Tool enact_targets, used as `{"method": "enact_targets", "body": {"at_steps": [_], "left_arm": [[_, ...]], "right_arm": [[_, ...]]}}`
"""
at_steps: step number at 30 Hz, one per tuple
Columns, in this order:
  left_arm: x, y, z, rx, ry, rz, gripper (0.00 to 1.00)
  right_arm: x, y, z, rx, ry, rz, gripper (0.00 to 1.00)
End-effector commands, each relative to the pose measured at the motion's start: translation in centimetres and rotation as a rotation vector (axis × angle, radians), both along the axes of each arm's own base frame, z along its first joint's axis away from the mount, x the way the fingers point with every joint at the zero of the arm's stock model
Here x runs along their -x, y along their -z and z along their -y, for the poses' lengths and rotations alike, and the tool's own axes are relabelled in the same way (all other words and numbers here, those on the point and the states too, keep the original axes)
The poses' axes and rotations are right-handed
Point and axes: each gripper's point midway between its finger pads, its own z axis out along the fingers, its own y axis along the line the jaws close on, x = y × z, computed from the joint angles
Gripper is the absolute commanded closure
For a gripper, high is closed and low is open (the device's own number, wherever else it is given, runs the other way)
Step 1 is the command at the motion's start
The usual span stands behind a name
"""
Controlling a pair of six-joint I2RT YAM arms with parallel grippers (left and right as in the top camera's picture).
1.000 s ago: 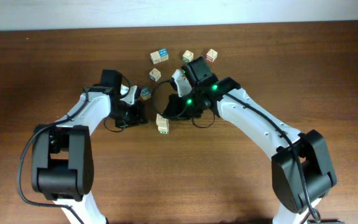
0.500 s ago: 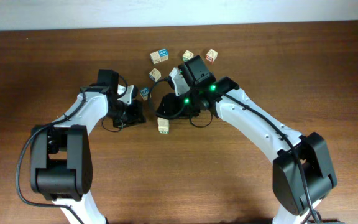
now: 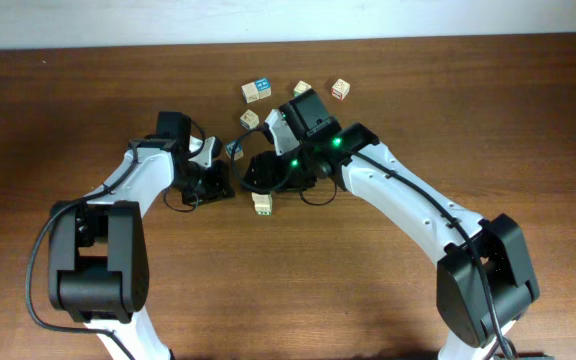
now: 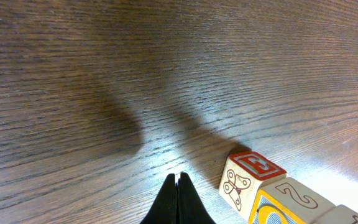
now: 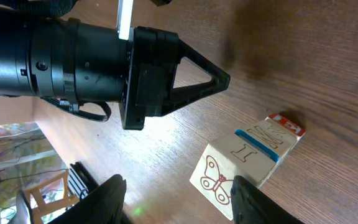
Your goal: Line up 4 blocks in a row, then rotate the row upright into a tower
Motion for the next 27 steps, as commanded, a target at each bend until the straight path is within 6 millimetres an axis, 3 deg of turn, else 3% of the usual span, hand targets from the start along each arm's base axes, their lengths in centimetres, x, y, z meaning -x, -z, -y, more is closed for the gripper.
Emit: {"method": "enact_targets", "body": {"at_steps": [1,8,12,15,27], "left_arm": [[-0.08,-0.15,0.15,0.015,-0.010,-0.004,1.00],[-0.10,-0.06,-0.01,0.004,-0.012,-0.004,1.00],[-0.10,-0.06,-0.01,0.004,-0.012,-0.004,1.00],[-0.10,-0.06,-0.01,0.004,-0.012,-0.004,1.00],[-0.11,-0.06,-0.01,0.004,-0.012,-0.003,1.00]], "right_arm": [[-0.06,0.80,-0.27,0.018,-0.010,-0.005,0.43],[-0.08,0.74,-0.30,0.017,-0.010,-0.004,0.31],[0.23,0.74,-0.69,0.018,-0.021,0.001,0.07],[0.17,0.61,-0.76,0.015,-0.021,0.004,0.01],[0.56,0.34,-0.83,0.015,-0.029,-0.012,0.02]]}}
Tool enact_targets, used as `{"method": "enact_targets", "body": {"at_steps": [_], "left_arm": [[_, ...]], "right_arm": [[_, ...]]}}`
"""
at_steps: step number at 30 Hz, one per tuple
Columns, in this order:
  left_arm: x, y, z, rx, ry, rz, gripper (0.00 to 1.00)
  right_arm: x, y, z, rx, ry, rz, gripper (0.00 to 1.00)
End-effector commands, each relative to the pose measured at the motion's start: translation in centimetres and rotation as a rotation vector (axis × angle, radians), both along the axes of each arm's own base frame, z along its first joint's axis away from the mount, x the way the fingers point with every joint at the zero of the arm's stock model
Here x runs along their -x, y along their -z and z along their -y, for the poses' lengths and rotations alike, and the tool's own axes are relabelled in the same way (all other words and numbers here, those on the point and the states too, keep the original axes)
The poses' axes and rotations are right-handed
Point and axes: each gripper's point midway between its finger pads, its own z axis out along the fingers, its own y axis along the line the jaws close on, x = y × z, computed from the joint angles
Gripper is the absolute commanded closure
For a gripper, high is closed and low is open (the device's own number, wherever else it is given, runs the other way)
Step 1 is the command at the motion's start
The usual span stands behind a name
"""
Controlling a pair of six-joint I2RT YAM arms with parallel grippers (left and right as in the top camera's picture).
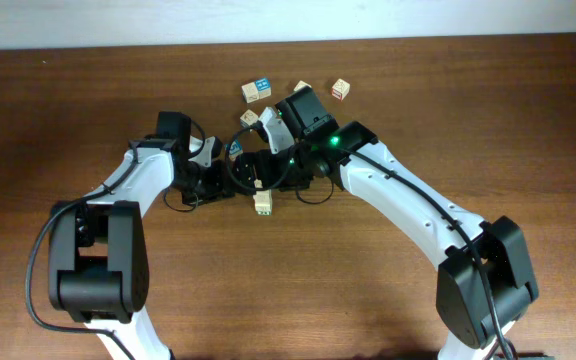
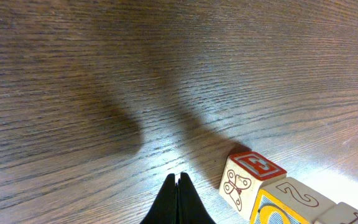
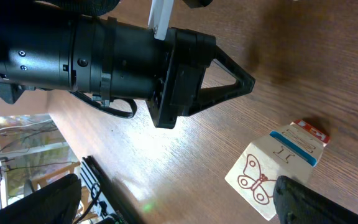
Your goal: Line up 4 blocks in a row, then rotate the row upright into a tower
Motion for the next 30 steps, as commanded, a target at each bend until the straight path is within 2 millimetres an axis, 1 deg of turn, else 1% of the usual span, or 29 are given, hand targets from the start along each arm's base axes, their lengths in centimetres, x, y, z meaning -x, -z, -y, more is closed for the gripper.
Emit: {"method": "enact_targets", "body": {"at_steps": [1,4,5,13,17,22,23,25,26,27,28,29,30], "left_arm": [[-0.1,-0.1,0.0,0.005,-0.012,-0.004,1.00],[-0.1,-0.1,0.0,0.004,-0.012,-0.004,1.00],[-0.1,-0.1,0.0,0.004,-0.012,-0.004,1.00],[-0.1,0.0,-0.1,0.001,-0.012,-0.004,1.00],[-0.1,0.0,-0.1,0.001,-0.012,-0.004,1.00],[-0.1,0.0,-0.1,0.001,-0.012,-0.004,1.00],[-0.1,0.0,-0.1,0.001,-0.012,-0.004,1.00],[-0.2,0.3,-0.8,-0.043,-0.020,0.001,1.00],[-0.4,0.3,-1.2,-0.053,-0.016,0.012,1.00],[-1.1,-0.5,-2.2,-0.055,-0.020,0.038,1.00],[-1.8,-1.7,-3.2,-0.061,-0.005,0.076,1.00],[-2.5,-3.5,-4.5,-0.082,0.019,0.134,0.96],[-2.9,-4.9,-6.1,-0.133,0.000,0.160,0.92]], "right_arm": [[0.3,1.4,-0.2,0.048,0.000,-0.014,0.02],[0.6,0.7,-1.2,0.038,-0.026,0.011,0.01],[0.6,0.5,-1.2,0.038,-0.025,0.014,0.02],[0.2,0.7,-0.9,0.061,-0.009,0.029,0.02],[0.0,-0.3,-1.0,0.051,-0.006,0.042,0.02],[-0.1,-0.5,-1.0,0.048,-0.006,0.046,0.01],[-0.2,-0.9,-1.1,0.044,-0.007,0.051,0.01],[-0.5,-2.6,-1.1,0.047,-0.038,0.094,0.02],[-1.1,-3.9,-0.1,0.078,-0.025,0.119,0.01],[-1.9,-5.5,1.4,0.118,0.001,0.156,0.01],[-2.6,-6.9,3.1,0.157,0.028,0.193,0.01],[-3.3,-8.1,5.6,0.217,0.092,0.220,0.01],[-3.7,-9.1,8.1,0.283,0.152,0.242,0.01]]}}
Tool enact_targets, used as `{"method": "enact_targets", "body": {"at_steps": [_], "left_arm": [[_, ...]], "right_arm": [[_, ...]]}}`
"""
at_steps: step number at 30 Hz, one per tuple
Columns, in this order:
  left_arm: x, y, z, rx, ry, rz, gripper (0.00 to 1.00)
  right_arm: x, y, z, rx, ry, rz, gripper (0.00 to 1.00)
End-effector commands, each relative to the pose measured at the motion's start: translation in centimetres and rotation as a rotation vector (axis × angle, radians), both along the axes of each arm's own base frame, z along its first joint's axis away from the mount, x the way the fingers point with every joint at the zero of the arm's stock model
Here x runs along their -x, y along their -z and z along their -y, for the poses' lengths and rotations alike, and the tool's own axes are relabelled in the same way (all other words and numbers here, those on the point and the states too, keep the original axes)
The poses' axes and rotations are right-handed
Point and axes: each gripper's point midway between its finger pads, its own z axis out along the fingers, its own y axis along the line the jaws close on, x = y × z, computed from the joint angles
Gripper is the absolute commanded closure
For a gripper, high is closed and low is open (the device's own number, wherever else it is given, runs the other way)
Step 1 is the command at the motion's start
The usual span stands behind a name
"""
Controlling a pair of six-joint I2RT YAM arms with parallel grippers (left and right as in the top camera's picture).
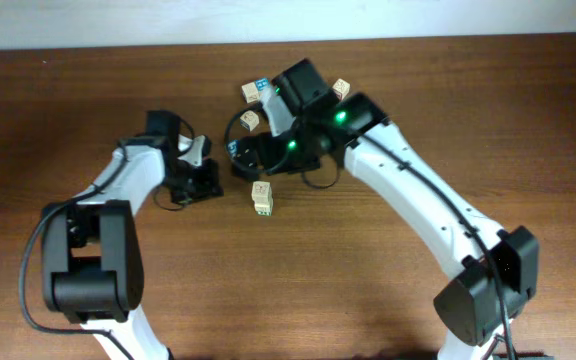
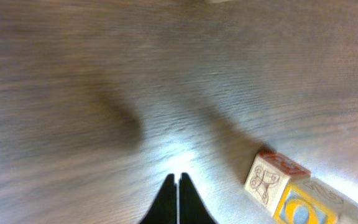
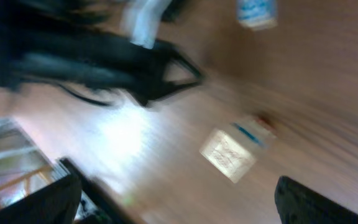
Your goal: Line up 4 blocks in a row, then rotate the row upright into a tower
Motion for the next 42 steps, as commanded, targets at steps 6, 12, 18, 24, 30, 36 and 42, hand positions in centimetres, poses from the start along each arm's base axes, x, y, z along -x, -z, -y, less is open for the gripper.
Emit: {"method": "enact_targets", "body": {"at_steps": [6,12,18,24,30,36,42], "left_arm": [[-2.4,-16.2,-11.3,-0.432,-0.155,0.419,0.29],[0.3,-21.6,-12.8,-0.537,-0.217,0.521,0.01],[0.3,-21.6,-12.8,-0.537,-0.217,0.521,0.01],[0.3,-21.6,-12.8,-0.537,-0.217,0.521,0.01],[0.3,-21.6,-12.8,-0.537,-0.217,0.521,0.01],[0.3,-21.6,-12.8,-0.537,-0.217,0.521,0.01],[0.3,-21.6,-12.8,-0.537,-0.217,0.521,0.01]], "right_arm": [[0.0,-10.6,19.5,0.388,0.438,0.303,0.01],[12.5,-17.9,26.8,0.358,0.561,0.423,0.02],[16.8,-20.6,28.1,0.278,0.597,0.546,0.01],[13.4,-21.8,30.9,0.408,0.693,0.698,0.01],[10.0,-16.7,31.4,0.257,0.754,1.102,0.01],[11.5,-7.5,31.1,0.122,0.766,1.311,0.01],[10.6,0.0,29.5,0.080,0.678,1.261,0.02]]}}
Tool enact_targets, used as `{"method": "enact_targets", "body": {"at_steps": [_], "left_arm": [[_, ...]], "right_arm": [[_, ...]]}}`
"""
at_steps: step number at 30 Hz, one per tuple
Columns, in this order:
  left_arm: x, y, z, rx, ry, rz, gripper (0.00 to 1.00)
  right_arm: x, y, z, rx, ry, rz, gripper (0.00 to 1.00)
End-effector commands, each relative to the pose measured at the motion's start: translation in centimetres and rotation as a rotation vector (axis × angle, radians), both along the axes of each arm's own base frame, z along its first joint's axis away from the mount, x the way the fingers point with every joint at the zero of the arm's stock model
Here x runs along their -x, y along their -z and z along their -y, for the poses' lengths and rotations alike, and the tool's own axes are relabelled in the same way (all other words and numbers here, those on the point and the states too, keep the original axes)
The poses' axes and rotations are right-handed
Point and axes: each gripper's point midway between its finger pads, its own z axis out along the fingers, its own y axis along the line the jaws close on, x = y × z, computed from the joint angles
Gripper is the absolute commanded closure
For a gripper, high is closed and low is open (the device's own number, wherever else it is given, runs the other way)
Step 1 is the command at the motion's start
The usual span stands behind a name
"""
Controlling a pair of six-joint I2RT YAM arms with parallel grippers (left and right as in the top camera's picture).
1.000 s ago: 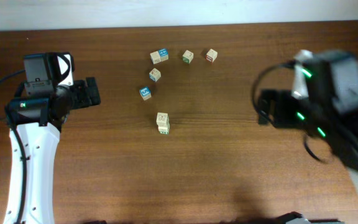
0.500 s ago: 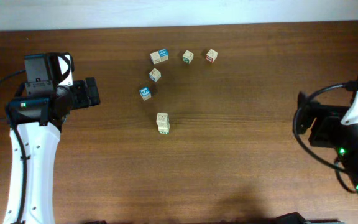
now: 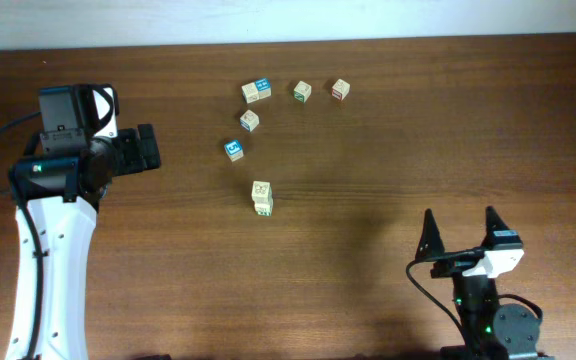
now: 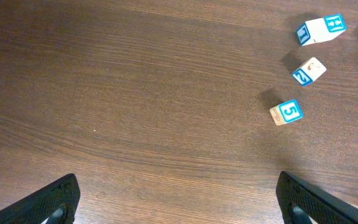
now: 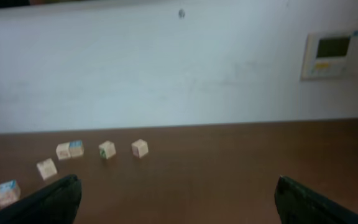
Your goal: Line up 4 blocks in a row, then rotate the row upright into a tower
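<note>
Several small wooden blocks lie at the table's far middle. A blue-and-cream pair (image 3: 257,91), a green-marked block (image 3: 302,91) and a red-marked one (image 3: 340,89) form a row. Nearer are a lone block (image 3: 250,120), a blue "5" block (image 3: 234,149) (image 4: 286,112) and two joined blocks (image 3: 261,196). My left gripper (image 3: 150,148) (image 4: 179,211) hangs open over bare wood at the far left. By the front right edge my right gripper (image 3: 460,236) (image 5: 179,205) stands open and points at the row of blocks (image 5: 107,149). Neither holds anything.
The brown wooden table (image 3: 388,150) ends at a white wall (image 5: 179,68) behind the blocks. A wall panel (image 5: 333,55) shows at the right of the right wrist view. The left arm's base runs down the left side.
Both arms have left the block cluster. The left gripper was shut beside the joined blocks and is now open at the far left. The right gripper is now at the front right edge.
At first my left gripper was shut on the table beside the joined butterfly blocks, with the open right gripper right over them. The right gripper then stood higher and farther back, and the left had shifted left. Now both arms are withdrawn and open; the joined blocks lie where they were.
</note>
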Motion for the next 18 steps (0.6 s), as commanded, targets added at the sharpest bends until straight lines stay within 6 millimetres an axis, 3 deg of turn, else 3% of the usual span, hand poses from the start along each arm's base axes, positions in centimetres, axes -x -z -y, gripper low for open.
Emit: {"method": "enact_targets", "body": {"at_steps": [1,2,4,15,18], "left_arm": [[0.0,-0.6,-0.3,-0.015,-0.002,0.013,0.01],[0.0,-0.6,-0.3,-0.015,-0.002,0.013,0.01],[0.0,-0.6,-0.3,-0.015,-0.002,0.013,0.01],[0.0,-0.5,-0.3,-0.014,-0.002,0.011,0.01],[1.6,-2.6,-0.1,-0.021,-0.003,0.073,0.01]], "right_arm": [[-0.4,3.4,-1.1,0.000,-0.064,-0.065,0.01],[-0.6,5.2,-1.5,-0.001,-0.092,-0.100,0.02],[-0.6,5.5,-1.9,-0.001,-0.110,-0.101,0.01],[-0.7,5.6,-1.9,-0.001,-0.110,-0.104,0.01],[-0.7,5.6,-1.9,-0.001,-0.110,-0.104,0.01]]}}
